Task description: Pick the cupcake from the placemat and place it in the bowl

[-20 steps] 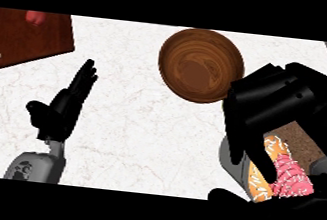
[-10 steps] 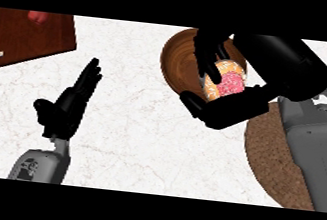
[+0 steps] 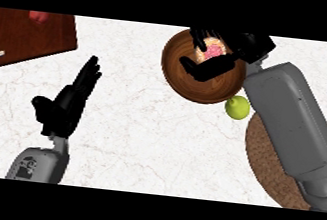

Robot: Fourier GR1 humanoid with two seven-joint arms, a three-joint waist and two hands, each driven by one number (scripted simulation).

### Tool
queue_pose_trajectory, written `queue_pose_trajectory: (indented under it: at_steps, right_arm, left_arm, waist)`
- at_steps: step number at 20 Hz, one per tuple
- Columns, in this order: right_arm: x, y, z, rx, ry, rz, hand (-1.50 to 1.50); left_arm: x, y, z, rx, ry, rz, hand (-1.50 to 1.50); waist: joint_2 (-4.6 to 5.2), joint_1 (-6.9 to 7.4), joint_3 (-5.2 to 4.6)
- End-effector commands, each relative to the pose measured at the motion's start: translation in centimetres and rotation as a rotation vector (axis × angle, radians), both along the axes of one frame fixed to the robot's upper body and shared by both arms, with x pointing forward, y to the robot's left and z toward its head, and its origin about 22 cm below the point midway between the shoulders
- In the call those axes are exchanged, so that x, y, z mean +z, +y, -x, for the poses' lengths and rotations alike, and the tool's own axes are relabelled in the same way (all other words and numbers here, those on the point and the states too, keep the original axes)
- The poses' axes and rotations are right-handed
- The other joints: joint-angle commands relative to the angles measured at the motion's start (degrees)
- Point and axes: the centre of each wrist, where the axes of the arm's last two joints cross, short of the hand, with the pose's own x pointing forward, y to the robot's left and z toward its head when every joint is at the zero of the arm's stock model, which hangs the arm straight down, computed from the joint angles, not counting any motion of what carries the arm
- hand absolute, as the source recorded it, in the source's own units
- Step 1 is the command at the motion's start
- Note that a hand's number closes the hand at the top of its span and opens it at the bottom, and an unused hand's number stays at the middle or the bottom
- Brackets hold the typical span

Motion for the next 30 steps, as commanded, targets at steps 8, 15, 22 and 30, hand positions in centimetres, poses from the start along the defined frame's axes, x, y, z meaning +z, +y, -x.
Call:
queue_pose_trajectory:
  at_steps: [8, 15, 22, 30]
  right_arm:
    - [-7.2, -2.0, -5.1, -0.047, 0.222, 0.062, 1.50]
    - [-11.2, -3.0, -4.9, 0.160, 0.352, 0.008, -1.50]
    - [-6.7, -3.9, -6.7, 0.176, 0.310, -0.303, -1.50]
    - [-3.2, -8.2, -7.8, 0.142, 0.480, -0.424, -1.50]
  left_arm:
    - [-0.4, -1.6, -0.9, -0.033, -0.011, 0.001, 0.00]
    - [0.2, 0.2, -0.2, -0.020, -0.005, 0.006, 0.00]
    - [-1.2, 0.8, 0.1, -0.026, -0.006, -0.007, 0.00]
    - [0.8, -1.2, -0.3, -0.002, -0.003, 0.011, 0.00]
  waist:
    - [0.61, 0.91, 0.01]
    - [0.50, 1.17, 0.06]
    - [0.58, 1.04, 0.03]
    - [0.13, 0.48, 0.05]
